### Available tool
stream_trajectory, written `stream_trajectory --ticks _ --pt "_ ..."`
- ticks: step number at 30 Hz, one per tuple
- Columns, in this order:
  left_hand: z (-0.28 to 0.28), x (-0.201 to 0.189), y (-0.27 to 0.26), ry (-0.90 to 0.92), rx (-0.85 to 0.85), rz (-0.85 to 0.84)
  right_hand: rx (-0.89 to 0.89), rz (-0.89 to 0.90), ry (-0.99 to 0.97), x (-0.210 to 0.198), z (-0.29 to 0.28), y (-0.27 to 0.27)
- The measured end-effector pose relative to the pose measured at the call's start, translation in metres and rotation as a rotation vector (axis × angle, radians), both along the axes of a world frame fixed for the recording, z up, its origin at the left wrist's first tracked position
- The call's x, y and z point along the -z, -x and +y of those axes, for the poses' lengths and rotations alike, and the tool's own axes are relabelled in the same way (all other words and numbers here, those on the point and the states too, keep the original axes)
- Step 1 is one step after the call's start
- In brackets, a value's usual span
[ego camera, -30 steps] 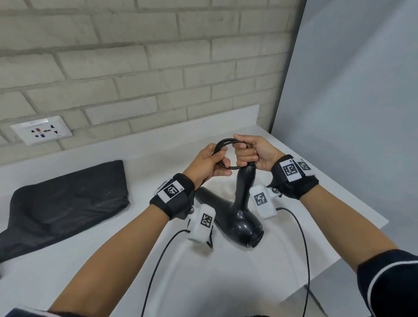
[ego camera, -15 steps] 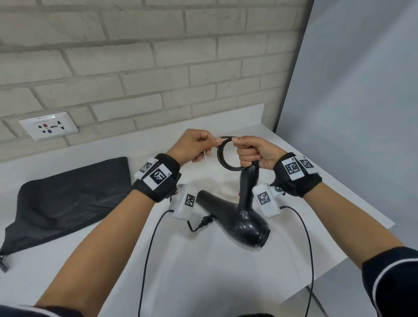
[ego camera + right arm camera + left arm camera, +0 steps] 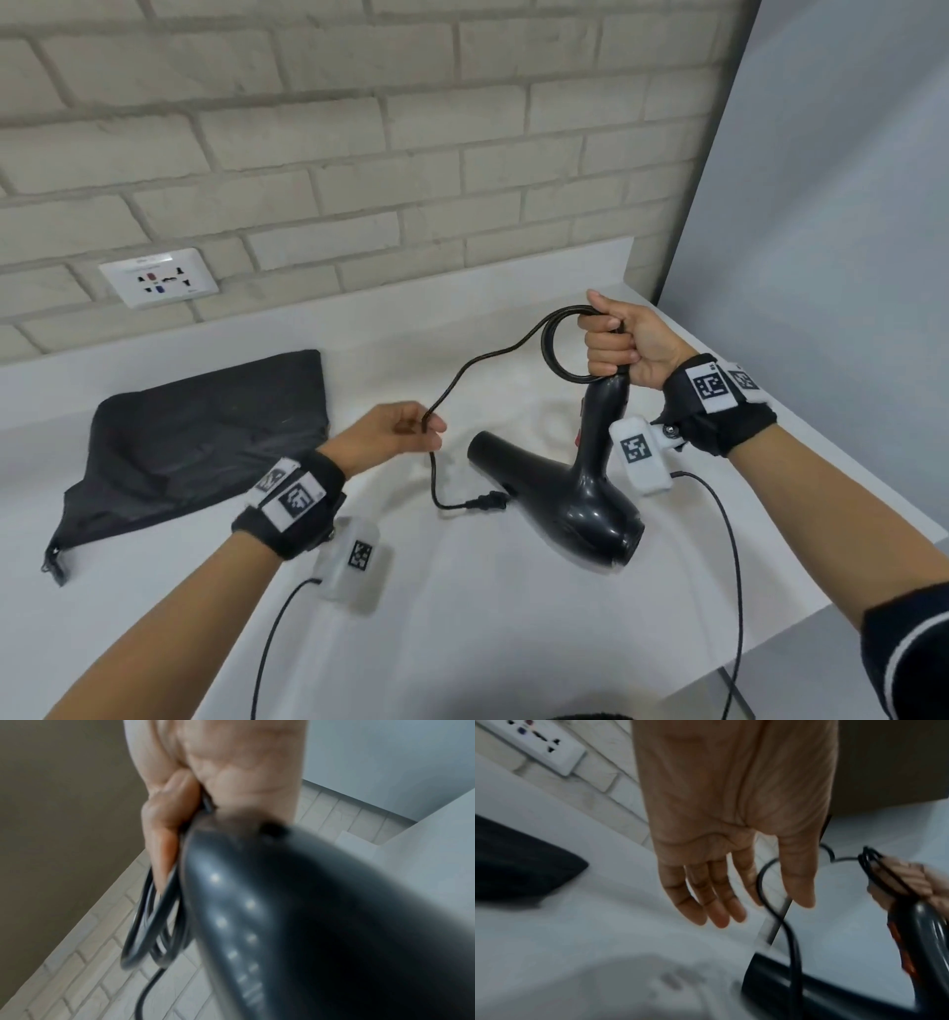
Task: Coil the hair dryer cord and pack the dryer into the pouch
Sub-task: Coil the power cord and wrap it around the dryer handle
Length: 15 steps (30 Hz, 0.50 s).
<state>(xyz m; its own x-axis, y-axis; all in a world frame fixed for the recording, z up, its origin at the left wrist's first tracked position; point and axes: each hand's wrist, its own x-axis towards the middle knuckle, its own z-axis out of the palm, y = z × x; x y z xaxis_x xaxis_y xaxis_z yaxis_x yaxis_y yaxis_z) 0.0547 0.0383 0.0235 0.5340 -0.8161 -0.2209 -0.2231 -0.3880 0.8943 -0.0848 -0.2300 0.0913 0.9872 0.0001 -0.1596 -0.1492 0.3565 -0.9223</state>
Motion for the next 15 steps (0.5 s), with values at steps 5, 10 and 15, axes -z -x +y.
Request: stream_trajectory --ticks 5,10,15 --pt "0.01 0.053 0.023 -0.095 0.005 0.039 -0.034 -0.015 0.016 0.0 0.004 -0.008" --pt "-0.011 0.084 0.044 0.018 -0.12 0.174 -0.056 -0.013 0.009 0.0 0.003 -0.008" --pt "-0.022 0.084 0.057 0.146 -0.165 0.317 -0.046 -0.009 -0.003 -0.001 0.004 -0.006"
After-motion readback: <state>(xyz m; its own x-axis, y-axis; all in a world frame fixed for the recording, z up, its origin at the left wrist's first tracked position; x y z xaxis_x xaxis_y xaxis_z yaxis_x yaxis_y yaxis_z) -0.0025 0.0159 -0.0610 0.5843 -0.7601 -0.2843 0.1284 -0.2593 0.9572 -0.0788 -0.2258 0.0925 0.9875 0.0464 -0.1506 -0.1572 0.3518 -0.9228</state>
